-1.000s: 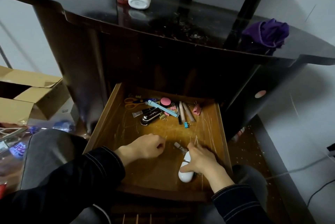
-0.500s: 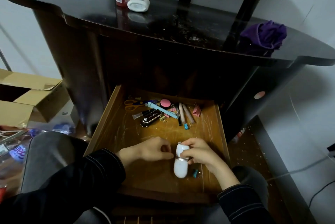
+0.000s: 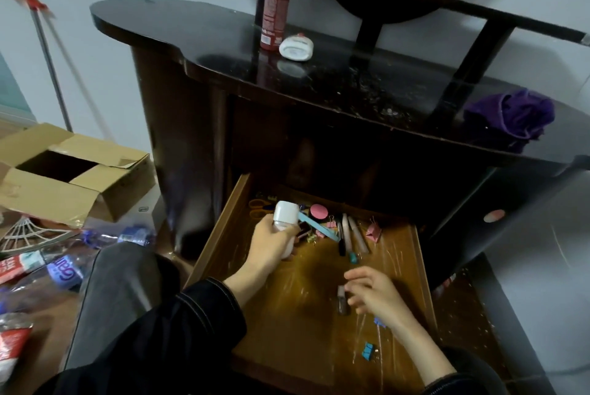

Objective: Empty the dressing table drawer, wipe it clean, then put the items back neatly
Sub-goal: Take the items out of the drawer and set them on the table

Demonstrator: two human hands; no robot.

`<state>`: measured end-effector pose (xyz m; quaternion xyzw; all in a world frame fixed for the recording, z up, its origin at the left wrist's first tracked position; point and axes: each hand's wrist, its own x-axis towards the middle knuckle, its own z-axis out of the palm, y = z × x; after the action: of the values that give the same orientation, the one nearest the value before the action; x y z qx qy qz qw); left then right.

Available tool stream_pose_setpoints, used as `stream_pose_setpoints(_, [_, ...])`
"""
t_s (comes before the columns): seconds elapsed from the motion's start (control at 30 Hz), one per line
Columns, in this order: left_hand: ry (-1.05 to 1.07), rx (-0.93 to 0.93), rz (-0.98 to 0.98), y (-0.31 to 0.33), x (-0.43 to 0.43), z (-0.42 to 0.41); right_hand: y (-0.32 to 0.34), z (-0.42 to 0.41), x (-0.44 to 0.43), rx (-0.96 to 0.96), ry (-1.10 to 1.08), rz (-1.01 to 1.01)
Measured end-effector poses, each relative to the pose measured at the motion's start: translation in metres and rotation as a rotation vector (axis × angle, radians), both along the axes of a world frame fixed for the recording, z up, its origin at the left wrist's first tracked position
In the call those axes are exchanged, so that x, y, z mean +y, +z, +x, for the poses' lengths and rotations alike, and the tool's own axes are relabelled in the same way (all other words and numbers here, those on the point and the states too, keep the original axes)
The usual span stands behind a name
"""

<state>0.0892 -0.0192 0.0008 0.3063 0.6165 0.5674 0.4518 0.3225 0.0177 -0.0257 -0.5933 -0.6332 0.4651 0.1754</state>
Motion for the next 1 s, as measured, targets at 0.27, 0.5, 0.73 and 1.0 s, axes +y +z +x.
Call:
stream_pose_setpoints(0.27, [0.31,-0.506,-0.081,-0.003,0.005,-0.029,0.005,-0.096,0.061,-0.59,0.465,0.513])
stream_pose_setpoints(0.5, [0.32,-0.502,-0.073,-0.009,0.008,-0.029,-0.021,-0.151,0.078,-0.931,0.736,0.743])
stream_pose_setpoints(0.73, [0.341,-0.498,-0.082,-0.009,0.009,-0.029,-0.02,-0.131,0.079,-0.823,0.732,0.927])
stream_pose_setpoints(1.0, [0.283,-0.369,-0.053,0.006,-0.003,-0.019,0.038,-0.079,0.022,-0.108,0.237,0.584])
